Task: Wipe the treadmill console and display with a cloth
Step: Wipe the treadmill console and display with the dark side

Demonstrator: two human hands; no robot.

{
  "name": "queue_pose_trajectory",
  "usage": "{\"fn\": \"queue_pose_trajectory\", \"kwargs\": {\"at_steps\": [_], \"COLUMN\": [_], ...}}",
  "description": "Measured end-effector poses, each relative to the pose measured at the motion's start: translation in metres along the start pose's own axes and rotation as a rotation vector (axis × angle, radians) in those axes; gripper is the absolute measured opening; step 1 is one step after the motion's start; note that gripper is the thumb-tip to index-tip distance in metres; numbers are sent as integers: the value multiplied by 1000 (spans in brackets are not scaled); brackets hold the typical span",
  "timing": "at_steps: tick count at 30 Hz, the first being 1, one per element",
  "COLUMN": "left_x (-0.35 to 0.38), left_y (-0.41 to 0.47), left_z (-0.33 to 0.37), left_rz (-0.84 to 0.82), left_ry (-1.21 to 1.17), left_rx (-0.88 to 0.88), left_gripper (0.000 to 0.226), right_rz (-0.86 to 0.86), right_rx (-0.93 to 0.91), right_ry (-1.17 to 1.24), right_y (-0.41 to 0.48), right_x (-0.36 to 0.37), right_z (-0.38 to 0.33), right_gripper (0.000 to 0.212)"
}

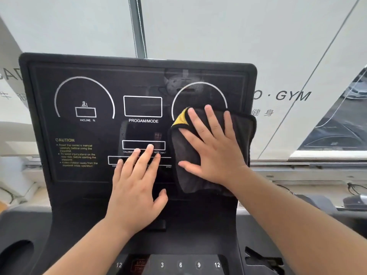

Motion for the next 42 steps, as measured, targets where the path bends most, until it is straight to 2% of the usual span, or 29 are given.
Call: {"fn": "queue_pose_trajectory", "kwargs": {"at_steps": [3, 7, 11, 13, 21, 27, 32, 42], "left_x": [-2, -5, -8, -10, -22, -17, -7, -8], "left_y": [1, 0, -6, -10, -35, -63, -77, -94], "left_z": [-5, -12, -24, -35, -99, -156, -180, -205], "left_rz": [25, 93, 148, 162, 196, 84, 9, 52], "left_ry": [0, -51, -97, -104, -95, -115, -232, -453], "left_rx": [32, 47, 2, -39, -310, -528, -497, -416], "left_gripper": [77, 73, 72, 73, 80, 93, 98, 85], "right_rz": [11, -2, -43, -46, -13, -12, -6, -114], "right_rx": [-96, 162, 368, 409, 272, 215, 137, -100], "right_ry": [-52, -52, -48, -48, -70, -8, -27, -10], "right_y": [-6, 33, 76, 93, 150, 185, 208, 179], "right_x": [-3, -21, -31, -33, -29, -25, -21, 6], "right_z": [38, 82, 67, 50, -31, -82, -129, -240], "right_gripper": [82, 93, 99, 100, 100, 101, 101, 90]}}
Point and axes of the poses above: each hand's wrist, its own y-axis towards the middle knuckle, its own x-axis out of the palm, z = x × y, the point moved 3 cm from there along y, towards the middle knuckle, and after that the axes turned 2 degrees about -y, right-handed, at the moved point
